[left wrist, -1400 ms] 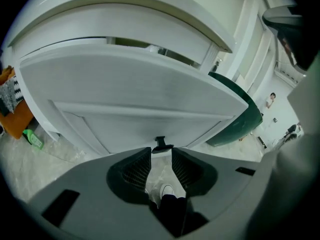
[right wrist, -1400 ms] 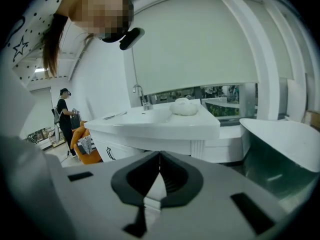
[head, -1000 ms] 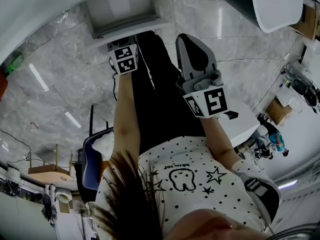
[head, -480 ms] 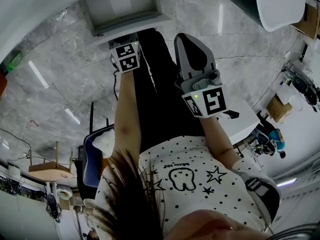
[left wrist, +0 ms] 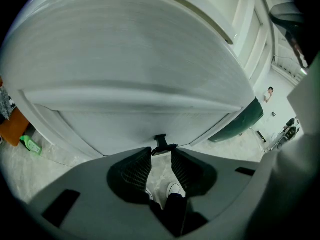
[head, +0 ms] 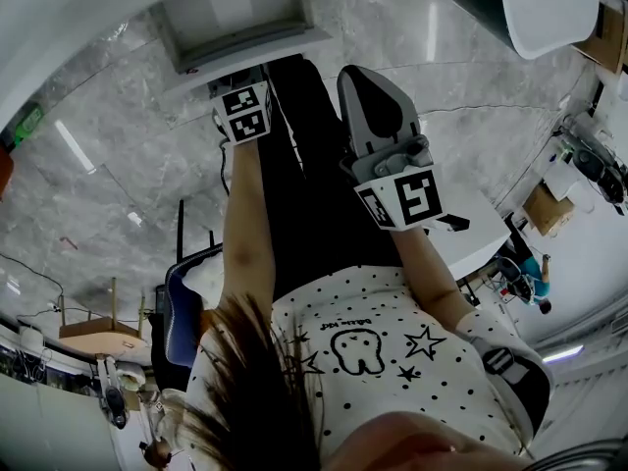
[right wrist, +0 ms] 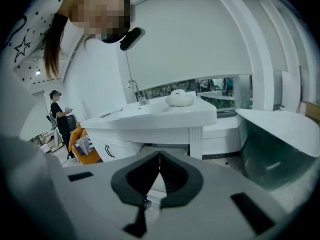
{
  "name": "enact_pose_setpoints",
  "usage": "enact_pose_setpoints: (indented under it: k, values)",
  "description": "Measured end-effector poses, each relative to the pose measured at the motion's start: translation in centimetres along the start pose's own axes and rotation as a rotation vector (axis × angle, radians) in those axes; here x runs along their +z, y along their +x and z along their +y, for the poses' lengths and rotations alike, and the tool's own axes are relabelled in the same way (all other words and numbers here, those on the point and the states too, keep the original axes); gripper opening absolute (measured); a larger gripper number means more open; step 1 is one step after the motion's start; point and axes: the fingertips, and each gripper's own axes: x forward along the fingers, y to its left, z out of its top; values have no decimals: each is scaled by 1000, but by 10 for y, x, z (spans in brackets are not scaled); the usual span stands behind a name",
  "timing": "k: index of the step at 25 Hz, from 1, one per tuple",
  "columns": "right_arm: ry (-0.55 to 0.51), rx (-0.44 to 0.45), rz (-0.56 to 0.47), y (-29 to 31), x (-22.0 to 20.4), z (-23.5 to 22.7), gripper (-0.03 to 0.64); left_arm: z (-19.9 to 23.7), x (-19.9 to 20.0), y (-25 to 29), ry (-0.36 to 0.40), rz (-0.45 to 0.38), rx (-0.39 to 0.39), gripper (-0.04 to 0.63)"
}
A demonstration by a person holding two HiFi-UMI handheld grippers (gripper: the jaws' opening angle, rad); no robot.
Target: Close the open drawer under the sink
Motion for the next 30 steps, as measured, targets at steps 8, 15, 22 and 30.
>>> enact_pose_setpoints:
  k: [8, 15, 22, 30]
  values:
    - [4, -2, -2, -4, -1, 0, 14, -1, 4, -1, -5, -6, -2, 124]
    - [9, 12, -1, 0, 0, 2, 14, 2, 7, 1, -13, -6, 4, 124]
    - [12, 16, 6, 2, -2, -3, 14, 0, 9, 4, -25, -12, 12, 124]
    - [11, 25, 7, 3, -1, -6, 14, 2, 20, 8, -33, -26, 27, 124]
